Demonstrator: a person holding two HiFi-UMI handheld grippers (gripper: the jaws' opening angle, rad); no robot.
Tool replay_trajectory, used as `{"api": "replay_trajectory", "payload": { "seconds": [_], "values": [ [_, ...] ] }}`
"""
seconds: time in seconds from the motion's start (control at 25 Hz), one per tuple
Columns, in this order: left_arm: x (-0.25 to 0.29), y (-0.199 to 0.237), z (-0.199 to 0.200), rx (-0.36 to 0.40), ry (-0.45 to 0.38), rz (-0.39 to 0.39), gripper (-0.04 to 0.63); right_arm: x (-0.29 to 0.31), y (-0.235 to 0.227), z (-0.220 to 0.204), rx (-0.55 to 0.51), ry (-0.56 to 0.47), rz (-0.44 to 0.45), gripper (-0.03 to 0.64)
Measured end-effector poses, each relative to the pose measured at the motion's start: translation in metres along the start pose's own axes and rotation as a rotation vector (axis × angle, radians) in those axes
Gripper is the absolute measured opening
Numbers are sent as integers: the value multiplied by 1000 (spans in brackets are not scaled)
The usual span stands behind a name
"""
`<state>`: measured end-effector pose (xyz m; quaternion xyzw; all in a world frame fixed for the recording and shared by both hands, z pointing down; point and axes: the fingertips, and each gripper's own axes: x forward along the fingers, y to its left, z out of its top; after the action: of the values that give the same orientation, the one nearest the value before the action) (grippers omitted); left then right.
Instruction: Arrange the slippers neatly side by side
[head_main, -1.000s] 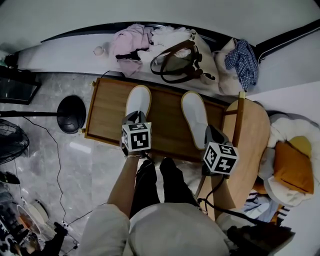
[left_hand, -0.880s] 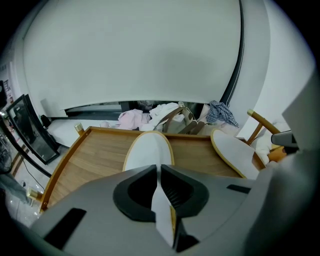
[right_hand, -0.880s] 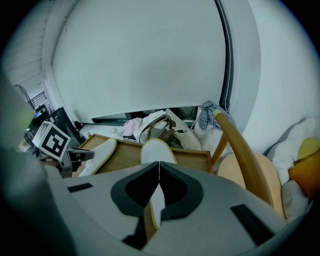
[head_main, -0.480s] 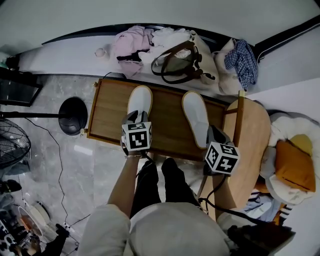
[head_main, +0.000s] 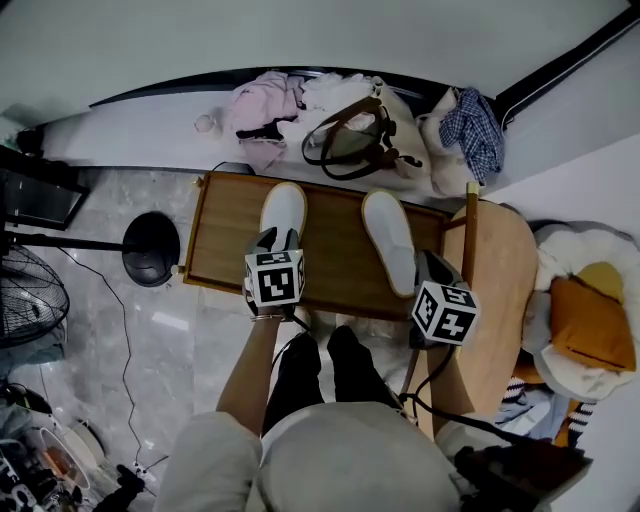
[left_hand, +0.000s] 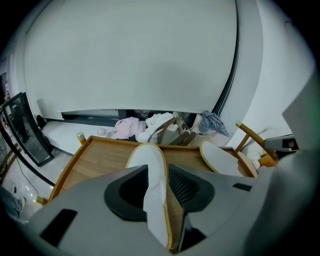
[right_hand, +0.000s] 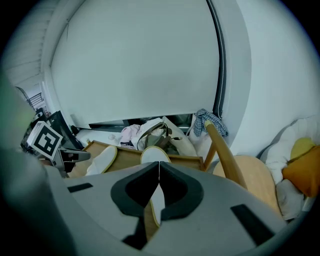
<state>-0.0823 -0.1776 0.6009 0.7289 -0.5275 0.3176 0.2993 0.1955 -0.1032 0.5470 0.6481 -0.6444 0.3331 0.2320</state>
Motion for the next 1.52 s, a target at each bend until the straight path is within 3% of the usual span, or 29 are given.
{"api": "replay_trajectory", "payload": {
  "seconds": [0.32, 0.6, 1.04, 1.52],
  "values": [
    [-20, -12, 27, 43, -49, -51, 140, -34, -11, 23, 28, -92, -71, 34],
    [-24, -54, 52, 84, -78, -141, 140, -76, -43, 31, 60, -147, -167, 34],
    [-18, -134, 56, 174, -64, -274, 140, -128, -96, 13, 147, -193, -297, 34],
    [-7, -197, 47, 221, -16, -321, 138, -144, -148, -10, 200, -179, -345, 34]
  ]
}}
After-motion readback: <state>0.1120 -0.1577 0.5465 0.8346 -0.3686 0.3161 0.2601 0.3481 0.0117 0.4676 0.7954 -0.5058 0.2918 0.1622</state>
